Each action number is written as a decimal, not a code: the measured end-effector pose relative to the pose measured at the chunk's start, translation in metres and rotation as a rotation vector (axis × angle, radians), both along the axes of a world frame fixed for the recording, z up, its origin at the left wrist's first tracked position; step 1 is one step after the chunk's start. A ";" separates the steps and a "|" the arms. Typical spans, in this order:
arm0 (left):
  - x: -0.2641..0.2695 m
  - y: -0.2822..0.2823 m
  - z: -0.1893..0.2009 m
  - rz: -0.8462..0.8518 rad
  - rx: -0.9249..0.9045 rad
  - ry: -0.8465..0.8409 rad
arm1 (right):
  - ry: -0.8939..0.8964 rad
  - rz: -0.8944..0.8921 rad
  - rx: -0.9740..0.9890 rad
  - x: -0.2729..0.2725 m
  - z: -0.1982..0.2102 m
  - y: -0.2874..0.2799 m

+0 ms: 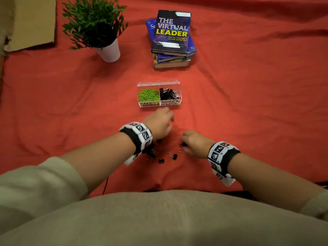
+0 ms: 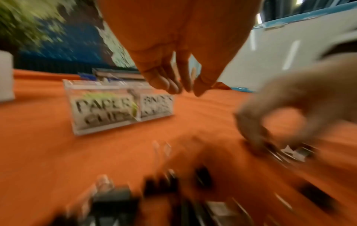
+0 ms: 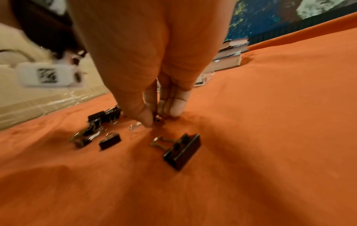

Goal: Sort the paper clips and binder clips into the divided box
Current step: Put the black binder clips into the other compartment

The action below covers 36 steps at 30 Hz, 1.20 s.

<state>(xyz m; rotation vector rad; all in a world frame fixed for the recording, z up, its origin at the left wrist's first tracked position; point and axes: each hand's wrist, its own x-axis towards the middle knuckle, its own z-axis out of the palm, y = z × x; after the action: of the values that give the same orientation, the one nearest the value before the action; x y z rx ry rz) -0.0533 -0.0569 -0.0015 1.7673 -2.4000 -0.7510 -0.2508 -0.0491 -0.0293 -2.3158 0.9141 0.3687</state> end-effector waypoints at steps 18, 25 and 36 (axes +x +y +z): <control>-0.014 0.072 -0.029 -0.228 0.138 -0.001 | 0.065 -0.227 0.072 -0.025 0.000 0.020; 0.058 0.056 -0.013 0.352 0.147 0.102 | -0.060 -0.393 0.127 0.019 0.011 -0.003; 0.064 0.060 -0.034 0.491 0.226 -0.020 | -0.276 -0.586 0.177 0.118 0.003 -0.019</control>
<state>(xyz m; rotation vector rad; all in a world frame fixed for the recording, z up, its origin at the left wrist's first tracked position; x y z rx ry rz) 0.0109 0.0035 -0.0356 2.3241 -1.8167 -0.9570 -0.1330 -0.0679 -0.0259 -1.7761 1.2946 -0.1123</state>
